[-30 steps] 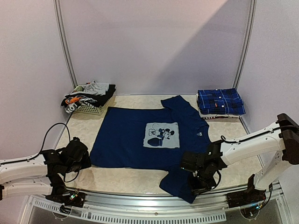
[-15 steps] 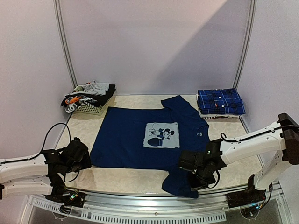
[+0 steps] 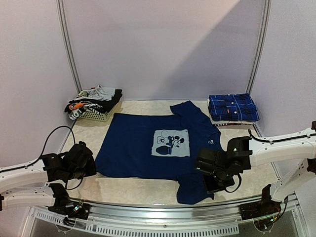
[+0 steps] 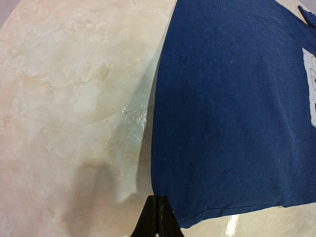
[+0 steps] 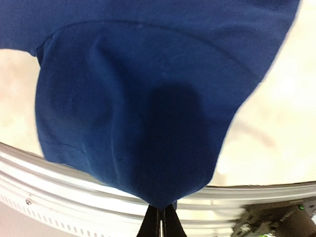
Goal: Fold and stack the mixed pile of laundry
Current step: Fold the 1/3-folded T-shirt at the center of the board.
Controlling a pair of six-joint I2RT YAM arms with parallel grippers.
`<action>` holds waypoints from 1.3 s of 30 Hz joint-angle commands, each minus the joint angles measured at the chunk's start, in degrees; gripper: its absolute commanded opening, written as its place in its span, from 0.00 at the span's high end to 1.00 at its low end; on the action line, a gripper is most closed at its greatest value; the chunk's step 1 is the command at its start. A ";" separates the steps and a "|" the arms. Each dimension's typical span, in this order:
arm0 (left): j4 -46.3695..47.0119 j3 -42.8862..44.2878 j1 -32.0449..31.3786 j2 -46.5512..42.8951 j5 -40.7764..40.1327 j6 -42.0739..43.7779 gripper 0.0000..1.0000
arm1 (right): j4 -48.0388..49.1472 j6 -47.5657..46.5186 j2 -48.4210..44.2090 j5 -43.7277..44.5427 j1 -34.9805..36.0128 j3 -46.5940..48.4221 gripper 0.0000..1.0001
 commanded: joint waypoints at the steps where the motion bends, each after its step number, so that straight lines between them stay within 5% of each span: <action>1: -3.29 2.15 -1.05 -0.02 -1.57 0.51 1.00 | -6.27 -0.51 -3.31 4.90 -0.29 2.59 1.00; 18: -2.97 16.36 -0.35 16.99 -10.76 8.92 1.00 | -5.96 -4.21 -9.37 14.61 -9.99 9.03 1.00; 39: 1.83 31.04 11.71 36.20 -9.47 19.18 1.00 | -0.70 -14.83 1.83 13.75 -26.16 16.34 1.00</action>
